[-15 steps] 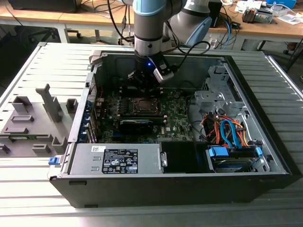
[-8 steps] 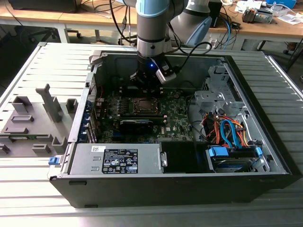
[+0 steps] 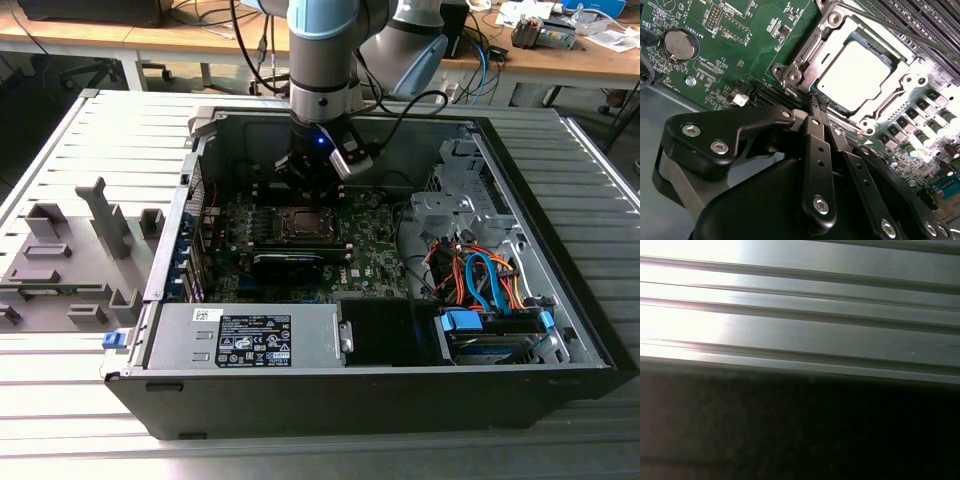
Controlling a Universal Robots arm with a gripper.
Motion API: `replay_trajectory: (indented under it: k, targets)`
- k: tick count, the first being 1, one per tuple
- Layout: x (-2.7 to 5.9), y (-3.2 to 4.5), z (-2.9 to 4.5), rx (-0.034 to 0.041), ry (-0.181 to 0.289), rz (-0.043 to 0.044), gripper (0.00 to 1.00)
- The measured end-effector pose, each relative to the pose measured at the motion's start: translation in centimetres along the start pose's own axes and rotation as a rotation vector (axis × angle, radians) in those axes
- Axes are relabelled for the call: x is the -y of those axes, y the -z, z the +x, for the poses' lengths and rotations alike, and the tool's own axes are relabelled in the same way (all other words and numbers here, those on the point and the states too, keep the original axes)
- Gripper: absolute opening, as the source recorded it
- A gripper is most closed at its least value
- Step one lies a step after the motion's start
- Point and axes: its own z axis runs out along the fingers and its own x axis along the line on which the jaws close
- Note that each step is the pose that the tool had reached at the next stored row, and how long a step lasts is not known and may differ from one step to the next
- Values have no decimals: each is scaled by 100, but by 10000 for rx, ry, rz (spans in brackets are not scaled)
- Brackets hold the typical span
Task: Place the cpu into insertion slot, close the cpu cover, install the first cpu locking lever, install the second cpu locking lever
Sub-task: 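Install the first cpu locking lever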
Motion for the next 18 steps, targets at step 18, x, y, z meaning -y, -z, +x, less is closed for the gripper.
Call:
replay_trajectory:
  k: [18]
  targets:
    - [9, -48, -79, 3, 1, -31, 11]
